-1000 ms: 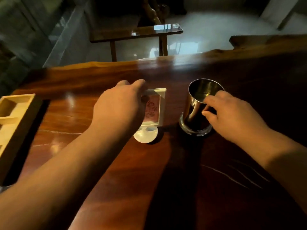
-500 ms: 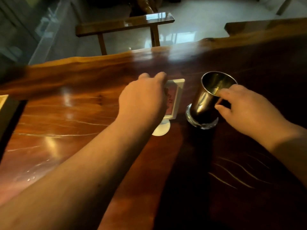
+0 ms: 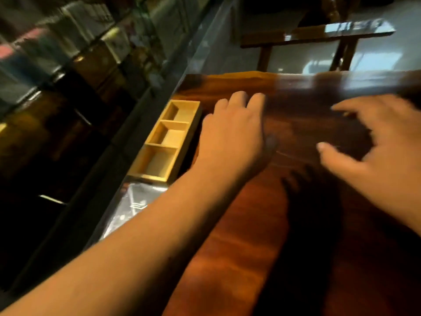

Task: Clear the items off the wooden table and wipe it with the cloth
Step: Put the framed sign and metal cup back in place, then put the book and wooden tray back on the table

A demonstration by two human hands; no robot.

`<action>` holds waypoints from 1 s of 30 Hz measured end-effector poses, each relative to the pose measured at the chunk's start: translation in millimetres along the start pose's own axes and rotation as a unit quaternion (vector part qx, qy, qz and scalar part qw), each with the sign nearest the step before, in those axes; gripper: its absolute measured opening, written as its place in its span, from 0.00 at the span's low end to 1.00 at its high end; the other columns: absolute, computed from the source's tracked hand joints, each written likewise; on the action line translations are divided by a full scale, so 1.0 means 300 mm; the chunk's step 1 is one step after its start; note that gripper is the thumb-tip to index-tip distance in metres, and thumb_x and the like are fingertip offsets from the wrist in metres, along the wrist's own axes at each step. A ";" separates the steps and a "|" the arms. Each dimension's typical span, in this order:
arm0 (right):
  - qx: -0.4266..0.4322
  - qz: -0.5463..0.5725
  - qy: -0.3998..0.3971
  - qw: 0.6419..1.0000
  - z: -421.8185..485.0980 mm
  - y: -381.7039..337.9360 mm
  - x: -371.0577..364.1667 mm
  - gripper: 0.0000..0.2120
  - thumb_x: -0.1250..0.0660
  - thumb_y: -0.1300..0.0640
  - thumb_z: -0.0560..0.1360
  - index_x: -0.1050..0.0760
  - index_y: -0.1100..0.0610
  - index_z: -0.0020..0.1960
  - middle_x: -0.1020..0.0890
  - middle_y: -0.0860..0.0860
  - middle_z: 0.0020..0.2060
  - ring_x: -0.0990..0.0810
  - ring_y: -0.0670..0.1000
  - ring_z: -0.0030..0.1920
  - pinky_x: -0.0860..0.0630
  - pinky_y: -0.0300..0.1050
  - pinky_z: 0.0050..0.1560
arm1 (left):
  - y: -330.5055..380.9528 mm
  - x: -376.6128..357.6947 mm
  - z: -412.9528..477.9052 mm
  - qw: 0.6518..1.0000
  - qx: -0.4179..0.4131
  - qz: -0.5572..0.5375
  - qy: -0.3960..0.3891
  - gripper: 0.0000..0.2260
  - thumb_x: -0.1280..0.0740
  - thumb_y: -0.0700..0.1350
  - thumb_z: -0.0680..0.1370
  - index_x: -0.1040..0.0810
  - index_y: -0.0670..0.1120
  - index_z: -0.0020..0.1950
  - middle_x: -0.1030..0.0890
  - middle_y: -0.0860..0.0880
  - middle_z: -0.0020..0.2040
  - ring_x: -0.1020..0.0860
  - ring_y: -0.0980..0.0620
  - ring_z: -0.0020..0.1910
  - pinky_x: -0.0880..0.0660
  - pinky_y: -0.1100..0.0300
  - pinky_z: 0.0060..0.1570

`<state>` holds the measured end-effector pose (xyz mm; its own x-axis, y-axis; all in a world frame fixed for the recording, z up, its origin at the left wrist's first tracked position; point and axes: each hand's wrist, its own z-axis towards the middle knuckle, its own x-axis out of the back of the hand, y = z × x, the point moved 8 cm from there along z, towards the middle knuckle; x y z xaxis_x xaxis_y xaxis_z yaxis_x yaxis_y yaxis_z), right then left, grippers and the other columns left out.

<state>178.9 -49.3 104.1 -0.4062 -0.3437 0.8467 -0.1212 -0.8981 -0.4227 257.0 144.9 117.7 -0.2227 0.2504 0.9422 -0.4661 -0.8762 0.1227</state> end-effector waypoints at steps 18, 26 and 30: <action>0.235 -0.089 -0.247 0.936 -0.160 -0.934 -1.020 0.13 0.36 0.44 0.80 0.27 0.50 0.59 0.25 0.50 0.49 0.23 0.57 0.42 0.27 0.50 0.35 | -1.079 -0.308 -0.734 0.882 0.335 0.002 -0.332 0.51 0.32 0.82 0.59 0.33 0.47 0.67 0.24 0.42 0.61 0.22 0.40 0.58 0.24 0.48 0.47; 0.235 -0.081 -0.207 0.946 -0.158 -0.910 -1.044 0.09 0.37 0.50 0.82 0.32 0.52 0.47 0.26 0.50 0.41 0.26 0.57 0.36 0.29 0.51 0.33 | -1.121 -0.367 -0.736 0.869 0.345 -0.152 -0.320 0.33 0.24 0.75 0.58 0.19 0.53 0.51 0.16 0.53 0.41 0.18 0.51 0.40 0.25 0.55 0.35; 0.208 -0.092 -0.199 0.953 -0.143 -0.770 -0.956 0.06 0.35 0.50 0.81 0.31 0.49 0.48 0.28 0.48 0.42 0.28 0.51 0.36 0.32 0.48 0.31 | -1.116 -0.328 -0.729 0.872 0.353 -0.208 -0.267 0.19 0.26 0.66 0.73 0.27 0.54 0.49 0.20 0.52 0.44 0.22 0.55 0.41 0.30 0.57 0.34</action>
<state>284.6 268.5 -55.0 -0.0274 -0.1720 0.9847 0.2453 -0.9561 -0.1601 247.7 503.7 -84.2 0.3592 0.5451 0.7576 0.2752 -0.8375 0.4721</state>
